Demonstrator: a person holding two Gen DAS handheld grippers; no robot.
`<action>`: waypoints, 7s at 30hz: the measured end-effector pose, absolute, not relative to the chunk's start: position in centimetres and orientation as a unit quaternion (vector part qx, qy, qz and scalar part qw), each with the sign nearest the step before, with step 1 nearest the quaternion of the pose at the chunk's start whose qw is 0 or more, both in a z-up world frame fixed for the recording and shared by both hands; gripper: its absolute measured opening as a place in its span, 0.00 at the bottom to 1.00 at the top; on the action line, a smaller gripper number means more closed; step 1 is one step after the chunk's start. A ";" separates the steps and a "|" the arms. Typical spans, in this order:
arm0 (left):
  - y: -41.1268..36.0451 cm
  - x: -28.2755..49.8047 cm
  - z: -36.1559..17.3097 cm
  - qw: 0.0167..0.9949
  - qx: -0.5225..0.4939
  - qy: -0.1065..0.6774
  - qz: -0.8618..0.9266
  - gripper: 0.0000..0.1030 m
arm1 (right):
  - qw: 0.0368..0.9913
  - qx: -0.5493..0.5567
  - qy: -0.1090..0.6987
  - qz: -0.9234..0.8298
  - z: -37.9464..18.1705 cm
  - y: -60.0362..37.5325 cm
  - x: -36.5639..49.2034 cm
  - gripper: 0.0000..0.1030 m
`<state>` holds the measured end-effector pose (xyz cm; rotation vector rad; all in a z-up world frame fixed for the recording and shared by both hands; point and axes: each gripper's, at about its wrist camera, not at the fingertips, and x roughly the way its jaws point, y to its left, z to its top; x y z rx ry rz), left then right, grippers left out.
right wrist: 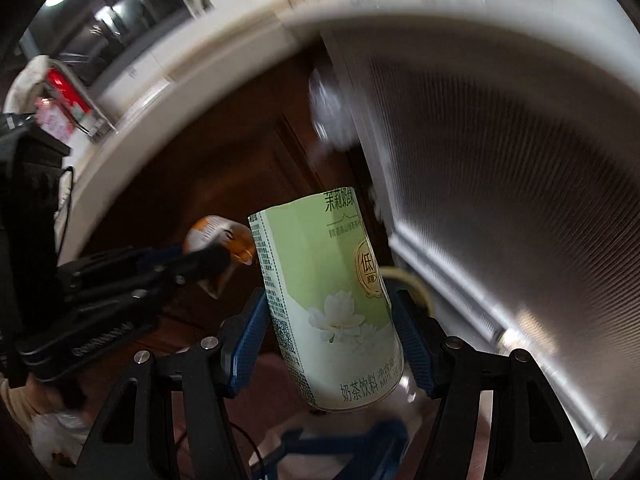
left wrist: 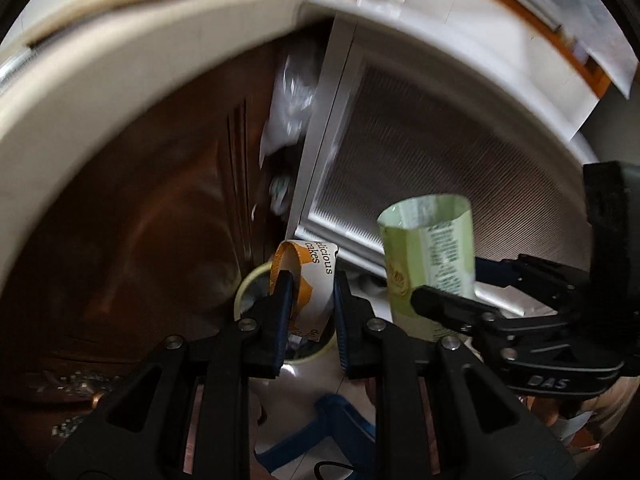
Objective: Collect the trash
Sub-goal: 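Carry the cup and can down over the trash bin, then open the left tool to drop the cup while the right drops the can, then raise both empty tools back toward the counter, then grasp the yellow packet with the left tool while the right grasps the white paper bag, then carry the yellow packet and paper bag down over the trash bin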
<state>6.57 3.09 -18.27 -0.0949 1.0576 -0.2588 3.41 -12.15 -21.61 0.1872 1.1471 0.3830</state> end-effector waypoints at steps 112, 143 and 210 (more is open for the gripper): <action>4.2 9.1 7.8 0.954 0.054 0.279 -0.097 0.68 | 0.930 0.030 0.346 0.122 6.9 -16.6 9.2 0.73; -7.0 45.3 2.5 0.900 0.099 0.363 -0.222 0.68 | 0.877 0.188 0.436 0.070 -4.4 -28.6 47.3 0.80; -6.5 26.9 0.4 0.874 0.088 0.403 -0.256 0.21 | 0.883 0.210 0.396 0.137 -2.3 -27.1 20.9 0.43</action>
